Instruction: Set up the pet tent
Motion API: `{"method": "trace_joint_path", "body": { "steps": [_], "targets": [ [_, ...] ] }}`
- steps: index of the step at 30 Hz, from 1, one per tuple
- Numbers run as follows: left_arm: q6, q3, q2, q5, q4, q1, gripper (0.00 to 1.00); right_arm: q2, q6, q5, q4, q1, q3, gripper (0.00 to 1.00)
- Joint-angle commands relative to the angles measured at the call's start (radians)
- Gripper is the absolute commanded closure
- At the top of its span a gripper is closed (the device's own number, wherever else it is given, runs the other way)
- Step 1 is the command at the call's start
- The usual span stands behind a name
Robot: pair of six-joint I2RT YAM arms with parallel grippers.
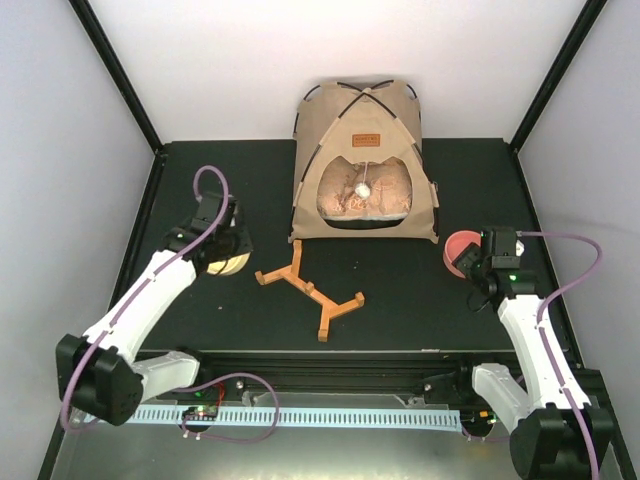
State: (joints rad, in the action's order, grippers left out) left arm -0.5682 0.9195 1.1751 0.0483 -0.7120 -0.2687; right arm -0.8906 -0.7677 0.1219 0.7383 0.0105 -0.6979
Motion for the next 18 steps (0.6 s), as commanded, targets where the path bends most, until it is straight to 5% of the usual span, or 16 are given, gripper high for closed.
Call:
{"method": "trace_joint_path", "body": {
  "steps": [1, 8, 18],
  "targets": [
    [-0.059, 0.146, -0.033, 0.033, -0.027, -0.194, 0.98, -0.011, -0.026, 0.034, -0.031, -0.006, 0.012, 0.33],
    [-0.097, 0.297, 0.113, 0.08, -0.017, -0.413, 0.98, -0.021, -0.04, 0.027, -0.026, -0.005, 0.025, 0.32],
    [-0.134, 0.295, 0.349, 0.129, 0.002, -0.512, 0.98, -0.041, -0.071, 0.049, -0.049, -0.004, 0.054, 0.29]
  ]
}}
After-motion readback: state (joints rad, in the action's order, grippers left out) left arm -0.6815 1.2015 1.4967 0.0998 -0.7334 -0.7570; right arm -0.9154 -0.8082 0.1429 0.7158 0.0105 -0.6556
